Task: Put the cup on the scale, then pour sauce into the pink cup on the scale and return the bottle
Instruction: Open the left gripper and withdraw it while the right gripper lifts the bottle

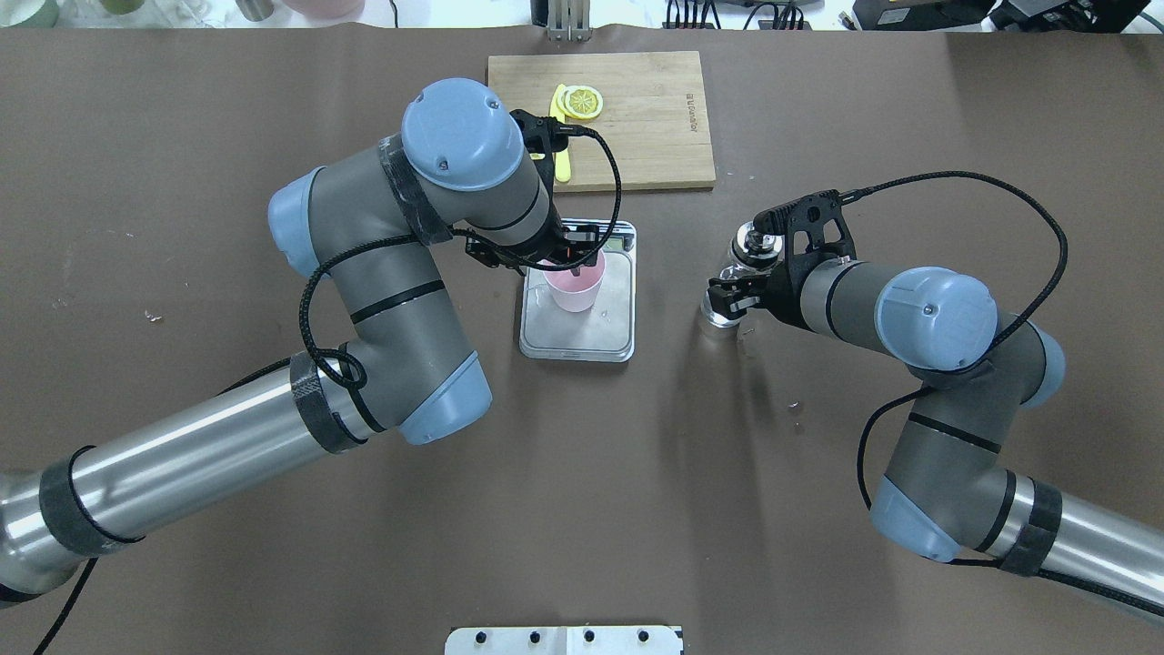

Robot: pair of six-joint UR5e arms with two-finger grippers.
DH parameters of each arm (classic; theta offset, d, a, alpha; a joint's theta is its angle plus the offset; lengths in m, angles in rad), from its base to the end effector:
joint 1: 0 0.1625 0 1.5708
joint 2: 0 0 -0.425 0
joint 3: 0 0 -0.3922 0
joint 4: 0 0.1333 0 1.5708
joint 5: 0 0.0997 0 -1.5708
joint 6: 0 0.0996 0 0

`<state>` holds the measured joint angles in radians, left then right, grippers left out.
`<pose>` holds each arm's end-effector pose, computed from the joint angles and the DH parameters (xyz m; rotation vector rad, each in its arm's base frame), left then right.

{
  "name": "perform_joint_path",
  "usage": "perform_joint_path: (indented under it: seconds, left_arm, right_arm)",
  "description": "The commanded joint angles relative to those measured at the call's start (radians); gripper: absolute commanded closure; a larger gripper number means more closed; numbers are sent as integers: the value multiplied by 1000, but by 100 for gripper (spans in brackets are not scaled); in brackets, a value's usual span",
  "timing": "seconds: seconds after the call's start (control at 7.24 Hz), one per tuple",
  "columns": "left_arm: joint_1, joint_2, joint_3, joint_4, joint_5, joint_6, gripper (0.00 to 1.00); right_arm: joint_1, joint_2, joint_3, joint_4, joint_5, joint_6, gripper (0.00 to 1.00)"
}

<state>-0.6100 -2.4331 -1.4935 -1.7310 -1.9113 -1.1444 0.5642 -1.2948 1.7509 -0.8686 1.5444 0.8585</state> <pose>0.5448 -0.5028 0.1360 0.1899 0.9676 -0.0076 -0.4336 -0.4352 0.3472 0.7093 -0.9169 -0.1159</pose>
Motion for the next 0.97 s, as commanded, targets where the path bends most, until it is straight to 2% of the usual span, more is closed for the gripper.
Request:
perform_joint_path:
  seconds: [0.0, 0.28, 0.41, 0.83]
  left_arm:
    - [-10, 20, -65, 8, -3, 2, 3]
    - [-42, 121, -210, 10, -27, 6, 3]
    - [-77, 165, -259, 8, -61, 11, 3]
    - [-137, 293, -345, 2, -78, 58, 3]
  right_arm:
    - [14, 12, 45, -95, 8, -9, 100]
    - [23, 60, 133, -310, 14, -24, 100]
    - [26, 72, 136, -355, 10, -36, 100]
    - [37, 80, 144, -455, -41, -94, 100]
